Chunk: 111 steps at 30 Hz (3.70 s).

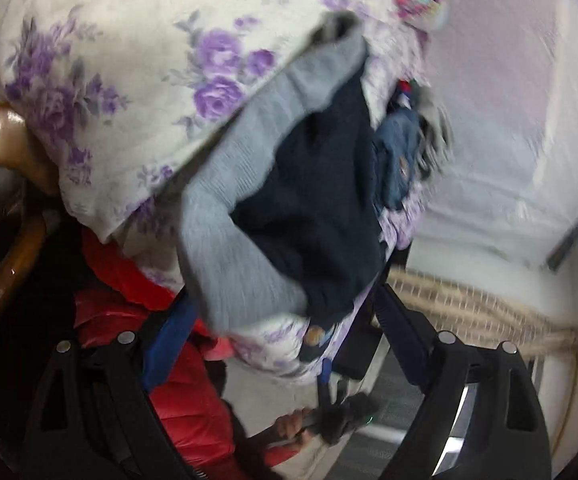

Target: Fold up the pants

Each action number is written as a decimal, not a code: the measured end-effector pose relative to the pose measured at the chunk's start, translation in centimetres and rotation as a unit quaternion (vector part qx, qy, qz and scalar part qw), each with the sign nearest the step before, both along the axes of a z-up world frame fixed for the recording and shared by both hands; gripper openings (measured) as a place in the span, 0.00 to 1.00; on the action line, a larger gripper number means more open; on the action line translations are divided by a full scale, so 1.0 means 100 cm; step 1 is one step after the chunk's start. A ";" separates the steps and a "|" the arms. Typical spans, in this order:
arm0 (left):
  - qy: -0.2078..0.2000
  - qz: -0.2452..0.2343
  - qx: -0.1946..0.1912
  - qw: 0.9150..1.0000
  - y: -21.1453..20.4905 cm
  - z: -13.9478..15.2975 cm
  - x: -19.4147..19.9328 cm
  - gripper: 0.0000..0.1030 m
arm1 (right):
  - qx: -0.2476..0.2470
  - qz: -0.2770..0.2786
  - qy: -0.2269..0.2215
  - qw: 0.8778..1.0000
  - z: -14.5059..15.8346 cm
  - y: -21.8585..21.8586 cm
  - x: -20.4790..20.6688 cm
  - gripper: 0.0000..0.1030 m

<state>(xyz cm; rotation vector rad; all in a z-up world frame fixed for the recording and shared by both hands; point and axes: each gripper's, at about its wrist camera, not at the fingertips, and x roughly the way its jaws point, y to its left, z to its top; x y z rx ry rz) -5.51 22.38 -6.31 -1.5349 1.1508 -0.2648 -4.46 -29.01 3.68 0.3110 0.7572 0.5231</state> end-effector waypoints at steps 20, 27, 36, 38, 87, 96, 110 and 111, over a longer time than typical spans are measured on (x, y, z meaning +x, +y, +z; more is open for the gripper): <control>-0.218 -0.059 0.413 0.882 0.025 0.077 0.021 0.16 | -0.001 -0.003 0.008 1.000 -0.009 -0.002 -0.013 0.85; -0.233 -0.020 0.365 0.901 0.047 0.030 0.024 0.46 | 0.036 0.006 0.049 0.998 -0.025 0.000 0.003 0.85; -0.228 -0.041 0.489 0.841 0.016 0.044 0.023 0.74 | 0.084 -0.008 -0.041 0.996 0.019 -0.012 0.061 0.07; -0.224 -0.035 0.519 0.824 0.013 0.045 0.021 0.81 | 0.076 -0.010 -0.113 0.991 0.055 -0.040 0.031 0.08; -0.183 -0.164 0.557 0.793 0.017 0.074 0.111 0.88 | 0.042 0.002 0.148 0.988 -0.051 0.041 0.166 0.42; -0.212 -0.218 0.566 0.766 -0.023 0.065 0.127 0.37 | 0.057 0.007 0.156 0.986 -0.056 0.036 0.177 0.36; -0.290 -0.101 0.589 0.747 -0.006 0.152 0.147 0.13 | -0.250 -0.058 -0.152 0.954 0.085 0.025 0.110 0.11; -0.284 -0.111 0.606 0.735 -0.011 0.142 0.149 0.14 | -0.298 -0.058 -0.167 0.938 0.080 0.028 0.097 0.12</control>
